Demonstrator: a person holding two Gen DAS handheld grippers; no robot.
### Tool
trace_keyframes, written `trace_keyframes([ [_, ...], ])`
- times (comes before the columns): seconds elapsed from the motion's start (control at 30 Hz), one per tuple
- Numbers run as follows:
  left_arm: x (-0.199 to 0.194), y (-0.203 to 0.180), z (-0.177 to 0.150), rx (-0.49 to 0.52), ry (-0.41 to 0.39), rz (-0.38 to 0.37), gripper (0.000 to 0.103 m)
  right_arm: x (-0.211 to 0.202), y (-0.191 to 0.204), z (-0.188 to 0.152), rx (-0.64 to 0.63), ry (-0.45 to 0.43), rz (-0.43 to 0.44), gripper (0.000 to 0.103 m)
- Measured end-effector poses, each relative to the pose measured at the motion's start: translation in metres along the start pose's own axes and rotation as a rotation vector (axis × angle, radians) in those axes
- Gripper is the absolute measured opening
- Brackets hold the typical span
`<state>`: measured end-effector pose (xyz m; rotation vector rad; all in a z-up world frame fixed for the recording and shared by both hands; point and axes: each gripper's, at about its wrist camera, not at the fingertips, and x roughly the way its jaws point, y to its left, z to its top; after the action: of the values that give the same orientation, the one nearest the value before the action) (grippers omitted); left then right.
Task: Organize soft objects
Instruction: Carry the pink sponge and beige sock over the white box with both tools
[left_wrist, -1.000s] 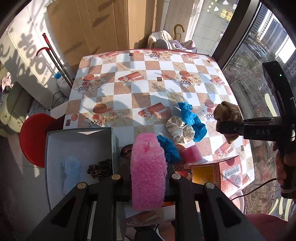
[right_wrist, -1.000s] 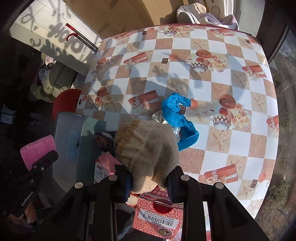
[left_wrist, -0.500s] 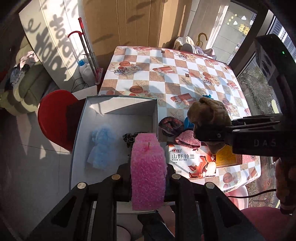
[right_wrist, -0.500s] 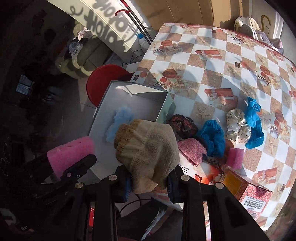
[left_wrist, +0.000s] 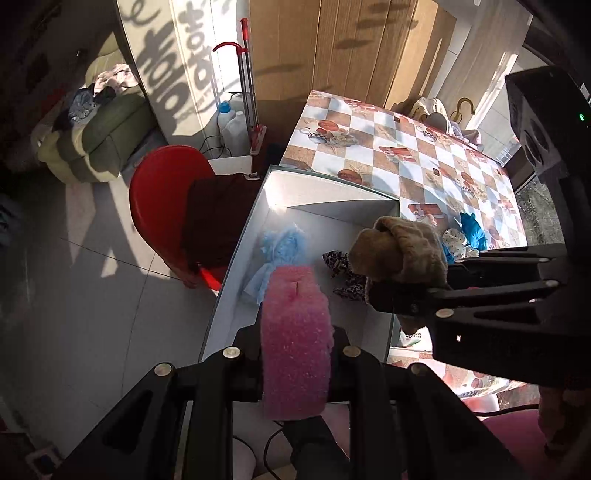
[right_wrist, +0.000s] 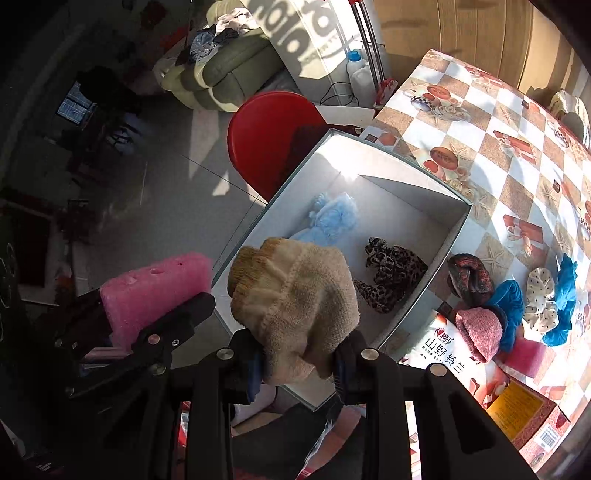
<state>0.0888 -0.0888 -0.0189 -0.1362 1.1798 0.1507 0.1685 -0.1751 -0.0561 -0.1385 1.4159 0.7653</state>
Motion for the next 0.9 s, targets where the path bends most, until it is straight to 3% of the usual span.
trace_keyframes([
  [0.27,0.000,0.013,0.003,-0.029,-0.007,0.012,0.022,0.002,0.005,0.008,-0.030,0.005,-0.004,0.031],
  [0.9,0.012,0.000,0.008,-0.003,0.022,0.020,0.022,0.005,-0.002,0.011,-0.015,0.018,0.003,0.031],
])
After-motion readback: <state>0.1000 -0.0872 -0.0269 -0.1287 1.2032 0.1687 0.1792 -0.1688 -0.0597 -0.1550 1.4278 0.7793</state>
